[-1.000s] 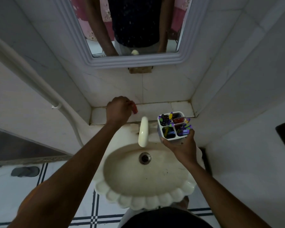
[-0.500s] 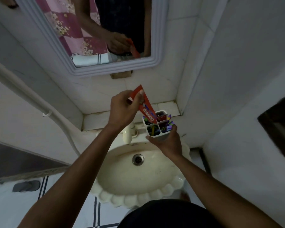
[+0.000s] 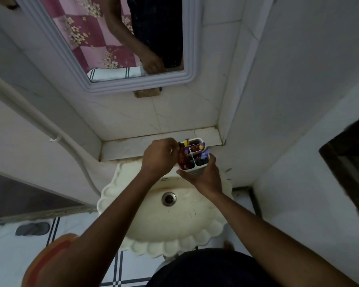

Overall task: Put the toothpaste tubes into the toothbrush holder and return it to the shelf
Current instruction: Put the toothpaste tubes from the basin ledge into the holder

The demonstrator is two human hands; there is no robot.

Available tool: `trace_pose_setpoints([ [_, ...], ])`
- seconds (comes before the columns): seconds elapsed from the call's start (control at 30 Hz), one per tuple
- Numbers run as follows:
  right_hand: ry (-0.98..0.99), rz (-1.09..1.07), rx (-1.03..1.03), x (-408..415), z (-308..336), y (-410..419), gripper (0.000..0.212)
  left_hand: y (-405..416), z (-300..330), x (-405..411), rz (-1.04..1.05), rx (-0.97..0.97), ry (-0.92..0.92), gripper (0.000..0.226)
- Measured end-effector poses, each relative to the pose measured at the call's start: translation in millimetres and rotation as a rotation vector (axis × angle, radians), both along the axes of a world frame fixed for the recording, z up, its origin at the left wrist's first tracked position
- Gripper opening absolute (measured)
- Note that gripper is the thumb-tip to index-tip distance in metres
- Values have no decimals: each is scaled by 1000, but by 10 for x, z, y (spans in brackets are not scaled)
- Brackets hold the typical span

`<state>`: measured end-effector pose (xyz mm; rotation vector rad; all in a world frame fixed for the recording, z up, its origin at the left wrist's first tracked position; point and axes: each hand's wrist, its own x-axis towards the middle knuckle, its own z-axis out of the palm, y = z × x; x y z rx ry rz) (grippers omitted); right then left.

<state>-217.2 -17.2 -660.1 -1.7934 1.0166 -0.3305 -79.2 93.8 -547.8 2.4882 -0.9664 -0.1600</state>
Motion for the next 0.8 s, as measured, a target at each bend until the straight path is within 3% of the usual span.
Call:
trace_pose_setpoints([
  [0.13,-4,15,7,9,-3,-6,141,-79,-8,-58,-82,201,-131,25],
  [0.33,7,2,-3,48,38,68,143,-111,-83,73,-92,293,-125,41],
  [0.43,21,-13,13,78,43,156,143,-56,-123,176,-165,366,-111,32],
  [0.8,9,-55,17,74,-17,173,141,-118,-75,258,-239,336,-67,27],
])
